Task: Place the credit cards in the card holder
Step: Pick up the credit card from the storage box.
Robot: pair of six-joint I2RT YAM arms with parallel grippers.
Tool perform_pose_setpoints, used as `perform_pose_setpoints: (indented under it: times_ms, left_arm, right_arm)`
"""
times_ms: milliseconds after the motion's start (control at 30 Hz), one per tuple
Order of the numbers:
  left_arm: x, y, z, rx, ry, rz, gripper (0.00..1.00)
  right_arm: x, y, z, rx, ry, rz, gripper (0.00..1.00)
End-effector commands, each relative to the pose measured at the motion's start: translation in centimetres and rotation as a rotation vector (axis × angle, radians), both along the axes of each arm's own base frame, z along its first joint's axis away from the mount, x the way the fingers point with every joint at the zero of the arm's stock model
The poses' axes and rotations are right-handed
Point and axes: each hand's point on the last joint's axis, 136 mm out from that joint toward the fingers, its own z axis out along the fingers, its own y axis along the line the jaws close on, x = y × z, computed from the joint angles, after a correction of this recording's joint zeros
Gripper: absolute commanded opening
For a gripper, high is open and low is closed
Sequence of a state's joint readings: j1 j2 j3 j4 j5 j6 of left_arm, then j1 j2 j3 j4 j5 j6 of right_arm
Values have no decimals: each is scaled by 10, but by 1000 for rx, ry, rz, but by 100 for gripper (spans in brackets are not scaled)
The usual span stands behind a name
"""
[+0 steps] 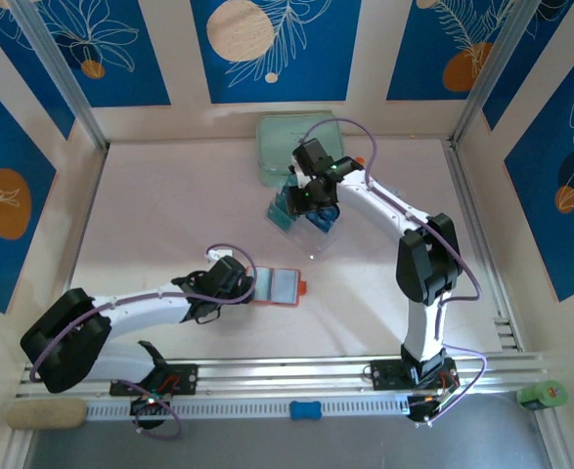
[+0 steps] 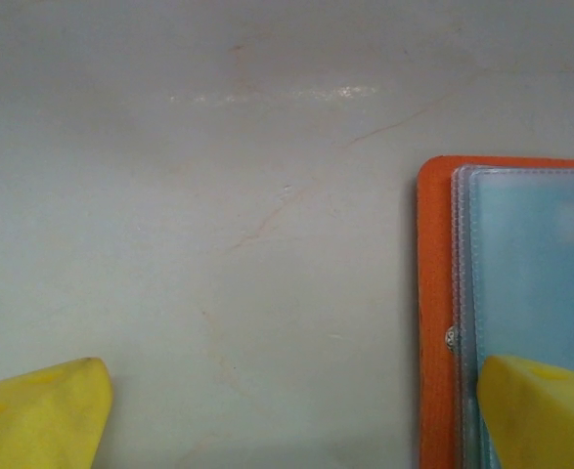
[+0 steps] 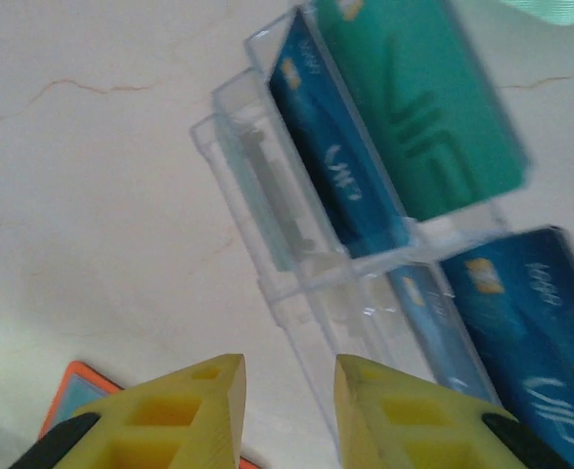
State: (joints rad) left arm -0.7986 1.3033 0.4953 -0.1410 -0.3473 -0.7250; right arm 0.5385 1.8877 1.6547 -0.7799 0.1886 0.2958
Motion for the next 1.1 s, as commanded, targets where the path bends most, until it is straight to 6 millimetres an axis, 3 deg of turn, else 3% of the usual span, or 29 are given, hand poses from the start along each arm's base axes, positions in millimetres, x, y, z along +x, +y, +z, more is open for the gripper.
perform_pose_setpoints:
  times_ms: [0,233,1067]
  left_arm:
    - [0,3,0,-8,-1,11,96]
    - [1,2,0,-6,-2,7,96]
    - [2,2,3,-5,-7,9,96]
  right_arm:
    - [-3,-30,10,-69,-30,-24,30]
    - [-2,-53,4,-172,-49,-40,30]
    - [-5,-43,-33,-215,17,10,27]
